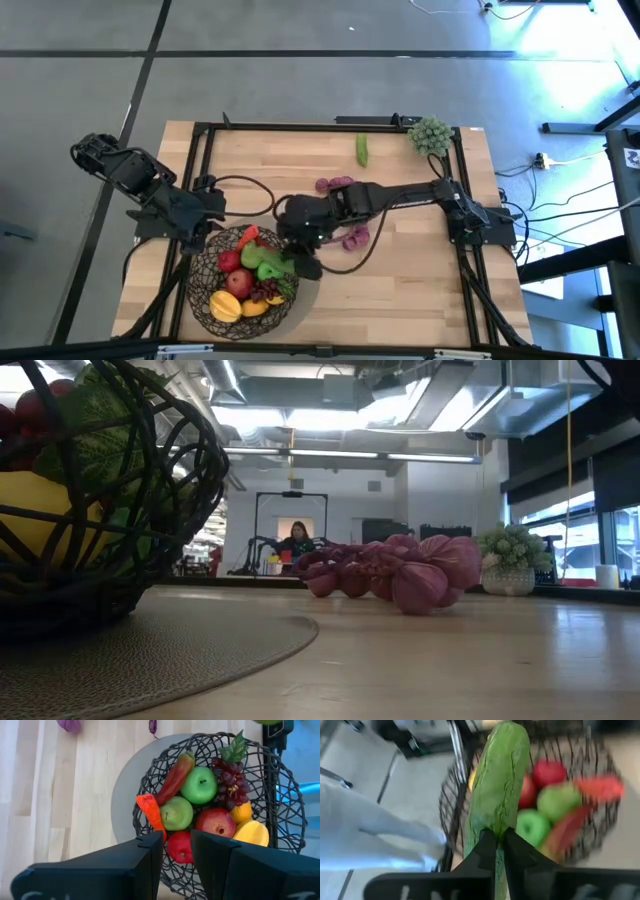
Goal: Build produce basket
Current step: Put the bottom green cucumber into the black wire basket
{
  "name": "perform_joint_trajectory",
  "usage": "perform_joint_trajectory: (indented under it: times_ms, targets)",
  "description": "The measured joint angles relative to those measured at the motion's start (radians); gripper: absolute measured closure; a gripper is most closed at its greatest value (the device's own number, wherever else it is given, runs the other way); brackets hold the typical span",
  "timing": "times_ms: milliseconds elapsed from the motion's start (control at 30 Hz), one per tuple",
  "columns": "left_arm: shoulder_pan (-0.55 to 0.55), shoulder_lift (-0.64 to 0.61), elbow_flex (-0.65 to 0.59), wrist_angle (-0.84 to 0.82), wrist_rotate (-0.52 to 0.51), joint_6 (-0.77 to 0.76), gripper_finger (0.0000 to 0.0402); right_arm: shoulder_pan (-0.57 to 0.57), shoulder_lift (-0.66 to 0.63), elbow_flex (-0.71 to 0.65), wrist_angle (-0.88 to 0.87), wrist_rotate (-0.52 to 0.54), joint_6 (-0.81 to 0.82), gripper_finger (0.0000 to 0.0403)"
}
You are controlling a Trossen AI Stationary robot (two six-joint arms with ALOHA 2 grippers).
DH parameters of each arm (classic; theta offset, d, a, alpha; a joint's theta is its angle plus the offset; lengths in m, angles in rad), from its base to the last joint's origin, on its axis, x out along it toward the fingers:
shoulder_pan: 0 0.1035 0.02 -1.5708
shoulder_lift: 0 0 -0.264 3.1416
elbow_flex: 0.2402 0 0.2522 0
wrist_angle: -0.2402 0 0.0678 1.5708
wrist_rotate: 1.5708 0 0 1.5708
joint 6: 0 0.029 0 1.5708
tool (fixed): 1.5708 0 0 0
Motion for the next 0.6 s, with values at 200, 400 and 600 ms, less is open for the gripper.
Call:
perform_joint_trajectory:
  times_ms: [200, 400, 600]
  targets:
    - [-0.037, -0.039, -0.001, 0.017, -0.006, -0.029, 0.0314, -0.014, 0.0, -0.001, 0.124, 0.023, -0.078, 0.0397]
    - [-0.081, -0.098, -0.001, 0.019, -0.008, -0.111, 0.0314, -0.014, 0.026, -0.001, 0.233, 0.101, -0.124, 0.0399]
    - [-0.103, -0.164, -0.001, 0.023, -0.009, -0.138, 0.0314, -0.014, 0.119, -0.002, 0.445, 0.086, -0.132, 0.0399]
